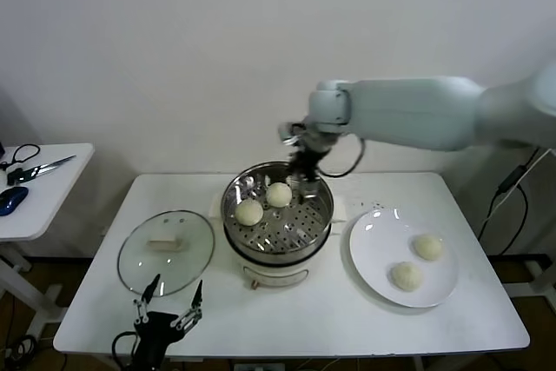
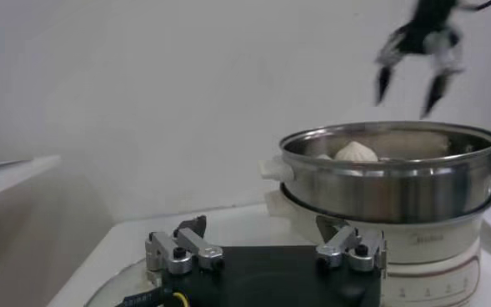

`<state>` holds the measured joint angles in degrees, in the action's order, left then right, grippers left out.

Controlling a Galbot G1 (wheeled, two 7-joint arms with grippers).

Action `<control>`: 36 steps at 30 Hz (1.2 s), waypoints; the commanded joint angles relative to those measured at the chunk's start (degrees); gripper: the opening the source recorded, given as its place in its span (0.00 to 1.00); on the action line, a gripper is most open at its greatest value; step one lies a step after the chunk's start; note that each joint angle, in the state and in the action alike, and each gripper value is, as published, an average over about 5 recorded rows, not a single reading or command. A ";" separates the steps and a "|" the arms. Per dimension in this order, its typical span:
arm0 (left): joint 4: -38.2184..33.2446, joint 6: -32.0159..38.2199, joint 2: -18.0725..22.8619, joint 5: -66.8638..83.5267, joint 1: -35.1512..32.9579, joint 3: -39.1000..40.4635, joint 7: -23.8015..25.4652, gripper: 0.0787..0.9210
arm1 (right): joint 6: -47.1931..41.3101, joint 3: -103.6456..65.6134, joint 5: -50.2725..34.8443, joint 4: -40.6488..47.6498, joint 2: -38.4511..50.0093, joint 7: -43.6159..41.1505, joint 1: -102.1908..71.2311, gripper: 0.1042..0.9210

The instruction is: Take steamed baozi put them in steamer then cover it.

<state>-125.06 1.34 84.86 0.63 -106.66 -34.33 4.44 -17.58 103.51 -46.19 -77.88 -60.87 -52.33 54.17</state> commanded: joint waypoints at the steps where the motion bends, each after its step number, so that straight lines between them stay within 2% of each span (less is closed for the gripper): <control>1: -0.05 -0.12 -0.02 -0.06 -0.04 0.03 0.00 0.88 | 2.72 8.38 10.16 -11.49 24.19 -3.12 5.71 0.88; 7: 0.30 -0.27 0.28 -0.36 0.09 0.09 0.03 0.88 | 1.71 1.71 18.38 -13.31 32.65 0.81 -6.78 0.88; 14: 0.28 -0.23 0.83 -1.08 -0.25 0.07 -0.02 0.88 | -1.10 -11.34 25.08 -11.89 35.92 3.54 -23.54 0.88; 21: 0.35 0.01 1.51 -1.92 -0.79 0.07 -0.21 0.88 | -1.97 -19.32 28.53 -8.57 34.80 4.00 -33.15 0.88; 36: 0.70 0.29 2.39 -2.68 -1.33 0.03 -0.35 0.88 | -3.13 -23.10 29.91 -3.97 30.15 4.68 -39.23 0.88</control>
<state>-124.29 1.61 87.21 -1.93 -107.83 -34.37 4.11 -20.27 83.81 -18.24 -83.10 -30.73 -48.00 20.12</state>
